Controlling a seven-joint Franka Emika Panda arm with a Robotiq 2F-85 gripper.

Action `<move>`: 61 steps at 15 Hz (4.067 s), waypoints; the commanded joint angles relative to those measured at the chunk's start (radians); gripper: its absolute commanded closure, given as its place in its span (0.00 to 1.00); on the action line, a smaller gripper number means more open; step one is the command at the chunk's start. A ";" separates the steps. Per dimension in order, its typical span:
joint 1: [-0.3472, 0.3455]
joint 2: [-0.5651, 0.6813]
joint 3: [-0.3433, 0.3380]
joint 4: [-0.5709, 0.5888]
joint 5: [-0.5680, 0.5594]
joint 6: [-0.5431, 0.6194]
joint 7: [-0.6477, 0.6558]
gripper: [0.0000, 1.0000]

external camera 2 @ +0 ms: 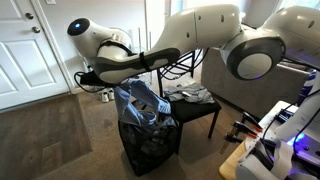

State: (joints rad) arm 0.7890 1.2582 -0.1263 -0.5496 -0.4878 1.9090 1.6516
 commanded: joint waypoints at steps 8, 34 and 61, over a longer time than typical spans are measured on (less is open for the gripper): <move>0.009 0.012 -0.008 0.020 -0.012 0.012 -0.021 0.96; 0.078 0.147 -0.083 0.190 0.117 -0.245 0.115 0.96; 0.001 0.144 -0.121 0.195 0.160 -0.413 0.440 0.58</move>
State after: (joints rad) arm 0.7967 1.4212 -0.2600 -0.3548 -0.3363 1.5300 2.0845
